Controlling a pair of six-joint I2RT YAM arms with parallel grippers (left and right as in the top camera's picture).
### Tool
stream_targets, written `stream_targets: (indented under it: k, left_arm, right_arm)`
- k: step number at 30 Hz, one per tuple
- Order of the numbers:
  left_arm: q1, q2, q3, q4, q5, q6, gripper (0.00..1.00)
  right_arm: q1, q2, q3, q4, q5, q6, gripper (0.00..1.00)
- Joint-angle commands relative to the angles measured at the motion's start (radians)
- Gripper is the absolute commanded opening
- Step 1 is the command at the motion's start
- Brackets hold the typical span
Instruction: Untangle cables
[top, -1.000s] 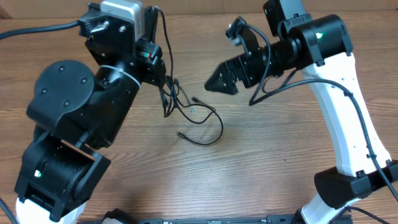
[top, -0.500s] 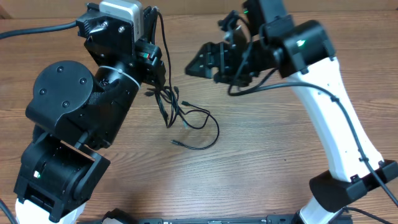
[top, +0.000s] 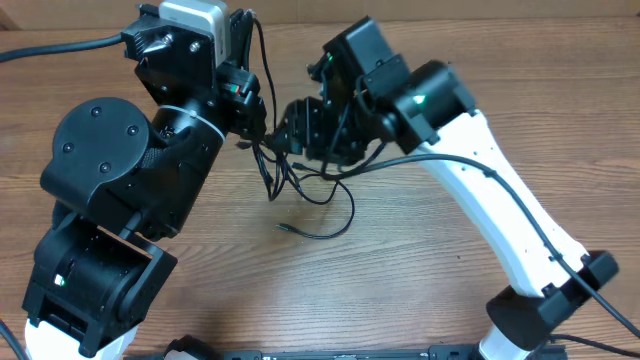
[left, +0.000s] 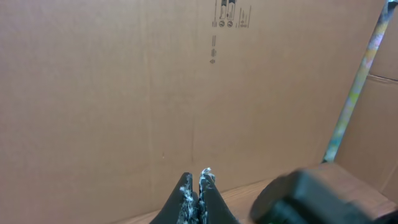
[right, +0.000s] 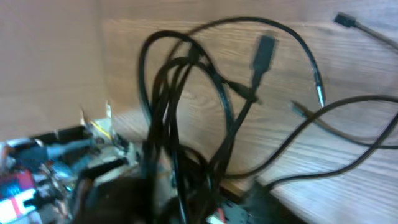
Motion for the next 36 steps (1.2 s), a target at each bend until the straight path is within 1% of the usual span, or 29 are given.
stream_targets:
  k: [1, 4, 7, 10, 12, 14, 18, 20, 23, 25, 27, 28, 29, 30, 32, 33, 34, 36]
  left_arm:
    - [0.005, -0.012, 0.027, 0.014, 0.013, 0.008, 0.04]
    - [0.006, -0.012, 0.027, 0.015, 0.011, 0.019, 0.04]
    - [0.006, -0.019, 0.027, 0.014, -0.001, 0.032, 0.04]
    - [0.006, -0.032, 0.027, 0.014, -0.036, 0.032, 0.04]
    - [0.006, -0.043, 0.027, 0.013, -0.042, 0.056, 0.04]
    - [0.006, -0.052, 0.027, 0.006, -0.044, 0.079, 0.04]
    - [0.006, -0.06, 0.027, -0.013, -0.044, 0.083, 0.04]
    - [0.006, -0.06, 0.027, -0.029, -0.044, 0.083, 0.04]
    - [0.006, -0.06, 0.027, -0.058, -0.043, 0.083, 0.04]
    - [0.006, -0.06, 0.027, -0.078, -0.044, 0.083, 0.04]
    - [0.006, -0.059, 0.027, -0.094, -0.043, 0.083, 0.04]
    - [0.006, -0.058, 0.027, -0.101, -0.043, 0.082, 0.04]
    - [0.005, -0.058, 0.027, -0.105, -0.042, 0.081, 0.04]
    - [0.005, -0.058, 0.027, -0.107, -0.04, 0.074, 0.04]
    - [0.004, -0.058, 0.027, -0.11, -0.031, 0.071, 0.06]
    - [0.003, -0.059, 0.027, -0.112, -0.013, 0.071, 0.09]
    - [0.003, -0.059, 0.027, -0.116, 0.012, 0.072, 0.11]
    - [0.003, -0.059, 0.027, -0.126, 0.042, 0.072, 0.11]
  right_arm:
    - [0.01, 0.015, -0.091, 0.045, -0.006, 0.02, 0.04]
    - [0.006, 0.015, -0.164, 0.112, -0.009, 0.033, 0.04]
    - [-0.01, 0.015, -0.201, 0.158, -0.003, 0.029, 0.04]
    - [-0.044, 0.015, -0.205, 0.163, 0.034, 0.025, 0.04]
    - [-0.074, 0.014, -0.205, 0.158, 0.035, 0.021, 0.04]
    - [-0.103, 0.014, -0.205, 0.156, 0.016, -0.013, 0.04]
    - [-0.132, 0.014, -0.205, 0.15, -0.023, -0.069, 0.04]
    - [-0.146, 0.014, -0.203, 0.16, -0.04, -0.13, 0.04]
    - [-0.173, 0.012, -0.19, 0.196, -0.156, -0.264, 0.04]
    - [-0.193, 0.012, -0.16, 0.204, -0.286, -0.308, 0.04]
    - [-0.208, 0.012, -0.129, 0.203, -0.364, -0.332, 0.04]
    - [-0.213, 0.012, -0.116, 0.198, -0.377, -0.347, 0.08]
    - [-0.216, 0.012, -0.105, 0.181, -0.377, -0.368, 0.34]
    - [-0.217, 0.012, -0.1, 0.163, -0.377, -0.393, 0.57]
    - [-0.217, 0.013, -0.101, 0.104, -0.37, -0.451, 0.83]
    - [-0.217, 0.013, -0.101, 0.074, -0.358, -0.475, 0.92]
    - [-0.212, 0.013, -0.104, 0.04, -0.339, -0.509, 0.93]
    - [-0.195, 0.013, -0.108, -0.01, -0.295, -0.563, 0.93]
